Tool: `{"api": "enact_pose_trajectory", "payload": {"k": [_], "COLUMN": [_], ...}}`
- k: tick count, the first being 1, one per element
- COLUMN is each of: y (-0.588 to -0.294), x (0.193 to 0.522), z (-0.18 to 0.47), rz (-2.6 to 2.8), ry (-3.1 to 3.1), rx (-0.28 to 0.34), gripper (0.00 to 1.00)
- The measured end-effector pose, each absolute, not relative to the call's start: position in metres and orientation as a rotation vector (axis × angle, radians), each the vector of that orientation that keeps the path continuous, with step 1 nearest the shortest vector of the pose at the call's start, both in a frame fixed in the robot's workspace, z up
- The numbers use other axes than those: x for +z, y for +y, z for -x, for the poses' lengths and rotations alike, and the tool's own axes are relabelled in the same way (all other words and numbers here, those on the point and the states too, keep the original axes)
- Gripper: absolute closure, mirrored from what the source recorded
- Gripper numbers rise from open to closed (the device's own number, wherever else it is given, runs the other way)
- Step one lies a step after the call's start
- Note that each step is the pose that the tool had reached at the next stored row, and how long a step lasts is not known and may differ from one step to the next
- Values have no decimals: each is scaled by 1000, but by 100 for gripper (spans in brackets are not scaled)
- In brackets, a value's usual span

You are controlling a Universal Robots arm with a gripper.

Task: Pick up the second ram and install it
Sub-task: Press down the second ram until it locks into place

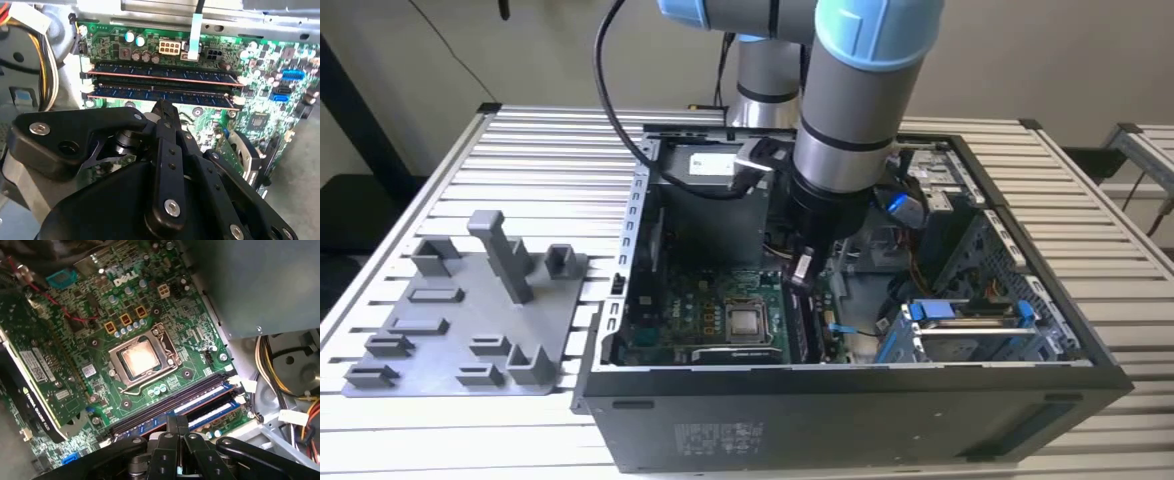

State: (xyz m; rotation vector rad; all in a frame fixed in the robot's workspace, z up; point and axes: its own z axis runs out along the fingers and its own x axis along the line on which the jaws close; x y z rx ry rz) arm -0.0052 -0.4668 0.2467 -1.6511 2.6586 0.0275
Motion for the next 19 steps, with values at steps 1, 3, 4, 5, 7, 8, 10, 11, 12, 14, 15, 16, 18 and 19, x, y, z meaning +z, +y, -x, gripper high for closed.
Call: {"api": "enact_pose_trajectory", "payload": {"k": [1, 3, 4, 5, 7, 8, 10, 11, 12, 14, 15, 16, 18, 19], "y": [-467, -467, -467, -467, -467, -467, -467, -467, -467, -467, -467, -467, -467, -467], "x": [246, 246, 246, 246, 245, 245, 245, 245, 245, 245, 245, 245, 245, 245], "z": [5, 5, 5, 5, 5, 5, 5, 5, 5, 5, 5, 5, 5, 5], "rz": [1677, 1724, 1747, 1771, 1818, 1841, 1887, 1910, 1929, 1968, 1986, 1995, 1995, 1995], "ry": [2642, 2612, 2597, 2581, 2548, 2531, 2498, 2481, 2466, 2436, 2421, 2413, 2412, 2412], "rx": [27, 27, 27, 27, 28, 28, 28, 28, 28, 29, 29, 28, 28, 28], "gripper": [89, 89, 89, 89, 89, 89, 89, 89, 89, 89, 89, 89, 89, 89]}}
